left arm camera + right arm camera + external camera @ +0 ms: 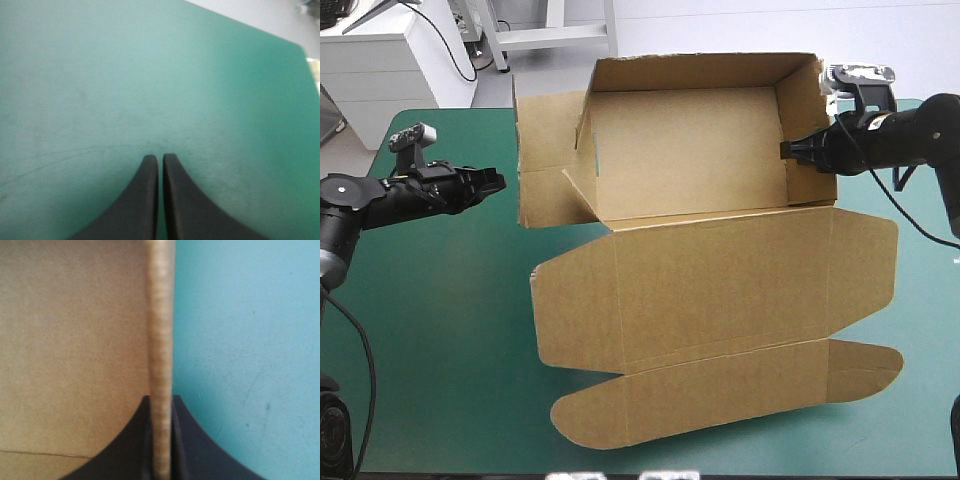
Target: Fold the box
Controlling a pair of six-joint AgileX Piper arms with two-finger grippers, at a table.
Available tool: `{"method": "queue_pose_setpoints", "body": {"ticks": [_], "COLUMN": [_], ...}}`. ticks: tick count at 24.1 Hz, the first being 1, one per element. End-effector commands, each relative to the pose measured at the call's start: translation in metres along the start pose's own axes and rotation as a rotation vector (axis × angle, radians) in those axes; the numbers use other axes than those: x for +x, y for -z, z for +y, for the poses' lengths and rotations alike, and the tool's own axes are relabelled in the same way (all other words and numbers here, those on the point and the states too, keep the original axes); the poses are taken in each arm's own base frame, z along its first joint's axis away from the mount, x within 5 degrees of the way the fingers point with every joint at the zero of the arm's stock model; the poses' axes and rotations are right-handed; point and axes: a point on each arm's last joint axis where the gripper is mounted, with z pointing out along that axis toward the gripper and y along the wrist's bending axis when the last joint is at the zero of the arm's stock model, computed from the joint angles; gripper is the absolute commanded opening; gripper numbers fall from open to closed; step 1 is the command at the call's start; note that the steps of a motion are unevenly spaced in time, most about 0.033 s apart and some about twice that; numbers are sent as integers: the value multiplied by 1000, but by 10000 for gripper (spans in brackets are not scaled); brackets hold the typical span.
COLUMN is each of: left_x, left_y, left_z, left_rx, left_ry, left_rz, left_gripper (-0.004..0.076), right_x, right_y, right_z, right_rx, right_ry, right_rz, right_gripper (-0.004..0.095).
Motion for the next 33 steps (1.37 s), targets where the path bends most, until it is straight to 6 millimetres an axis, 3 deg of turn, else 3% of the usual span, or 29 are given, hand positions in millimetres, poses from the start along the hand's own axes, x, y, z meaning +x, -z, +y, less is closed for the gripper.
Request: {"method": "queue_pose_setpoints", "body": {"ticks": [1,7,16,23,28,33], "left_x": [-15,-15,-9,-3,1,2], "left_y": [15,22,40,57,63,62], "left_z": [-30,-50,-67,-82,-86,-86], "left_rx": [219,445,483,504,506,498], "left_ry": [14,23,-47,-105,-93,-99], "left_rz": [-125,-127,-117,-110,-74,-67], "left_gripper": [1,-8,-8,-8,-8,-6], "right_x": [-8,-10,-16,-22,-25,-21], "right_y": [33,33,31,3,-10,-30], "right_z": [16,16,22,47,46,61], "right_rx": [-61,-65,-35,-44,-48,-69], "right_ry": [7,3,43,75,52,95], "right_rz": [-137,-166,-235,-266,-261,-227], "right_gripper": [-21,-19,-19,-19,-19,-19]}}
